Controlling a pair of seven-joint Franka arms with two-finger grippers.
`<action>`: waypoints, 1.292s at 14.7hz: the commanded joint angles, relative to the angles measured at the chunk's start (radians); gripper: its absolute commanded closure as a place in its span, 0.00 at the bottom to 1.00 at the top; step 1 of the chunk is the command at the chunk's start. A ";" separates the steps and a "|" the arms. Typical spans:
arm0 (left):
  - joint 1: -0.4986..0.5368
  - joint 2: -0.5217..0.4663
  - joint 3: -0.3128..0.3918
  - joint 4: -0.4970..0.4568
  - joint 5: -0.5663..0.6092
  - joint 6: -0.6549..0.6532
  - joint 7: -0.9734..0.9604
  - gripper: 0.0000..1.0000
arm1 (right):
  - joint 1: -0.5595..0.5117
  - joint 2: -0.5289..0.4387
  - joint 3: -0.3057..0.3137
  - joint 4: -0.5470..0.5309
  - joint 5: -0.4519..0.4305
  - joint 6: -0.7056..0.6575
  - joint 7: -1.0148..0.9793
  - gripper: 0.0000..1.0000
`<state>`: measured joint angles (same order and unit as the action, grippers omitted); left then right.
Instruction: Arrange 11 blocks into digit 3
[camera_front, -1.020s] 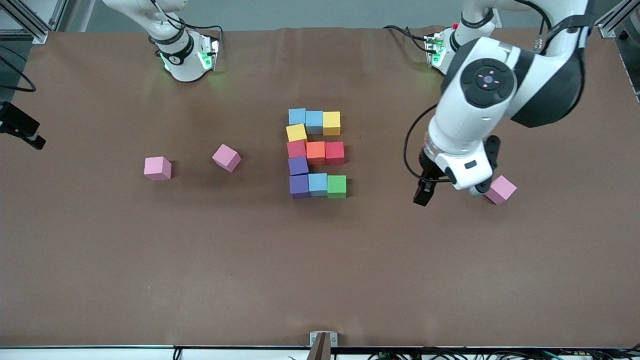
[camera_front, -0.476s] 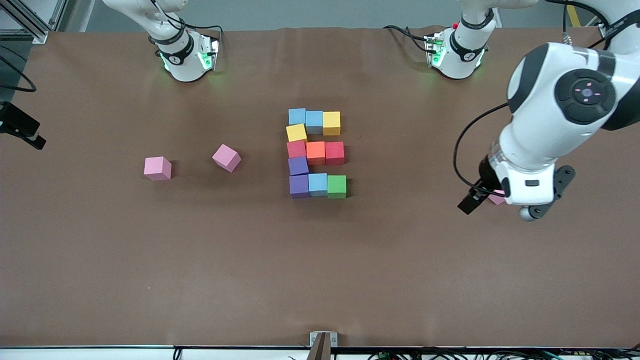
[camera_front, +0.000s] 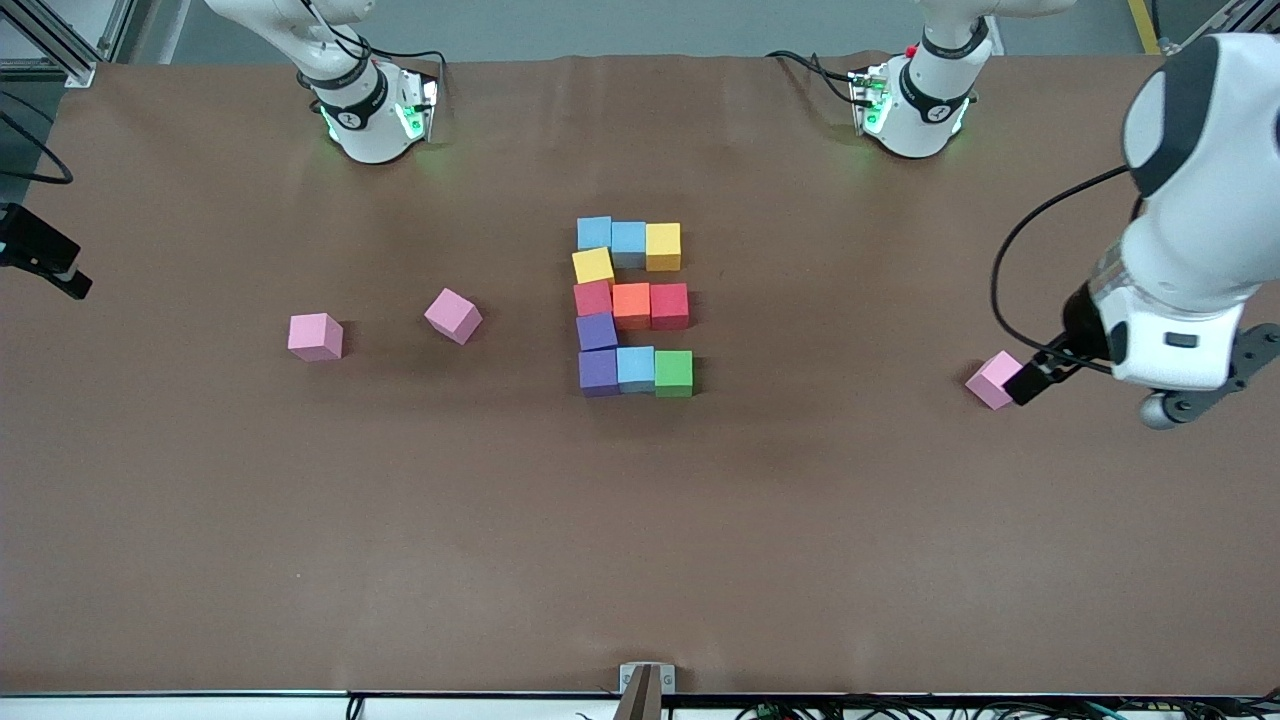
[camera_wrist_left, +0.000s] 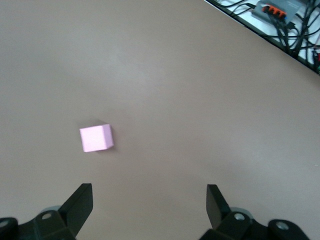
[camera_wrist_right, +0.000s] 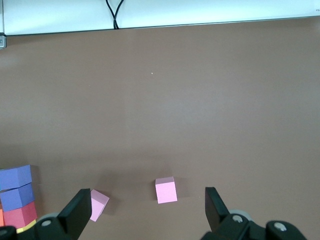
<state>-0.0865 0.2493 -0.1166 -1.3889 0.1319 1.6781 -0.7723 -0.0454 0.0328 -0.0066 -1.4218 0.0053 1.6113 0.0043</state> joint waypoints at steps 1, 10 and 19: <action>0.010 -0.038 0.038 -0.013 -0.017 -0.026 0.080 0.00 | -0.002 -0.005 0.004 -0.005 0.008 0.002 -0.012 0.00; 0.022 -0.099 0.118 -0.015 -0.020 -0.026 0.286 0.00 | 0.001 -0.005 0.002 -0.005 0.008 0.002 -0.010 0.00; 0.022 -0.363 0.117 -0.338 -0.098 -0.046 0.626 0.00 | 0.004 -0.005 0.002 -0.005 0.007 0.002 -0.010 0.00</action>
<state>-0.0667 0.0038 0.0021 -1.5963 0.0524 1.6216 -0.2036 -0.0443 0.0328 -0.0042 -1.4219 0.0054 1.6113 0.0040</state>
